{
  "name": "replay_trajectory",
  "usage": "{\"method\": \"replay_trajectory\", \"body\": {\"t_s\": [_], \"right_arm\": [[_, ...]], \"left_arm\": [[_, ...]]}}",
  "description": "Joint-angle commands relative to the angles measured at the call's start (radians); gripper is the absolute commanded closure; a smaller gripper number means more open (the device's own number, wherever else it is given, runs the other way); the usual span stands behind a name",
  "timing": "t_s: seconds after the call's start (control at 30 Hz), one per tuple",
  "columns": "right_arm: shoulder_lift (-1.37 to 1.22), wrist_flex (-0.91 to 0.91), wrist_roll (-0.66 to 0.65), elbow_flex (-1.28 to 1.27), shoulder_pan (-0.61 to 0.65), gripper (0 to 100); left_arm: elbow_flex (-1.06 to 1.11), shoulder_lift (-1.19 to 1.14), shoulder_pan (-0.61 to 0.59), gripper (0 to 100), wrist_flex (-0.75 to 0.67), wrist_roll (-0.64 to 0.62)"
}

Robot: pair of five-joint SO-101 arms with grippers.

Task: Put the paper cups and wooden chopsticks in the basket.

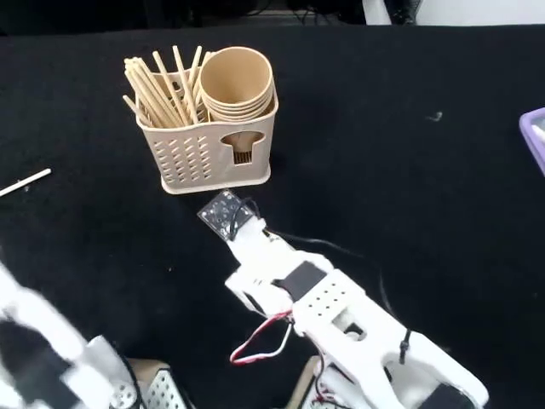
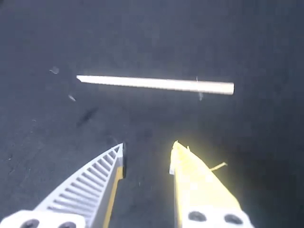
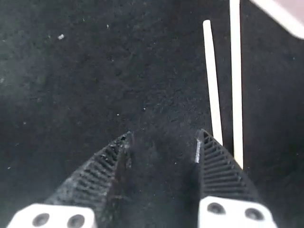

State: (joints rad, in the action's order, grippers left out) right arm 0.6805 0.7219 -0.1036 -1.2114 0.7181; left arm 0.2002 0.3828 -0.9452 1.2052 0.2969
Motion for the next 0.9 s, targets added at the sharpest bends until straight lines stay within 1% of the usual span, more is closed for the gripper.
{"method": "replay_trajectory", "body": {"t_s": [0.0,0.13,0.23,0.37,0.43,0.47,0.57,0.77,0.87], "right_arm": [[0.030,-0.026,-0.011,-0.002,-0.011,78.6],[0.030,-0.026,-0.011,-0.002,-0.014,78.6],[0.030,-0.028,-0.011,-0.004,-0.014,78.6],[0.030,-0.029,-0.012,-0.004,-0.015,78.6],[0.030,-0.028,-0.012,-0.004,-0.015,78.6],[0.030,-0.028,-0.012,-0.004,-0.015,78.6],[0.030,-0.031,-0.015,-0.004,-0.017,78.6],[0.030,-0.031,-0.018,-0.004,-0.017,78.6],[0.030,-0.029,-0.018,-0.004,-0.017,78.6]], "left_arm": [[-0.647,-0.575,0.047,83,0.241,0.239],[-1.070,-0.916,0.059,83,0.371,0.396],[-1.371,-1.129,0.064,82,0.430,0.506],[-1.709,-1.372,0.084,70,0.442,0.600],[-1.845,-1.482,0.090,69,0.439,0.638],[-1.874,-1.524,0.093,70,0.436,0.669],[-1.845,-1.593,0.101,71,0.390,0.749],[-1.836,-1.640,0.097,70,0.270,0.770],[-1.836,-1.662,0.093,70,0.239,0.827]]}}
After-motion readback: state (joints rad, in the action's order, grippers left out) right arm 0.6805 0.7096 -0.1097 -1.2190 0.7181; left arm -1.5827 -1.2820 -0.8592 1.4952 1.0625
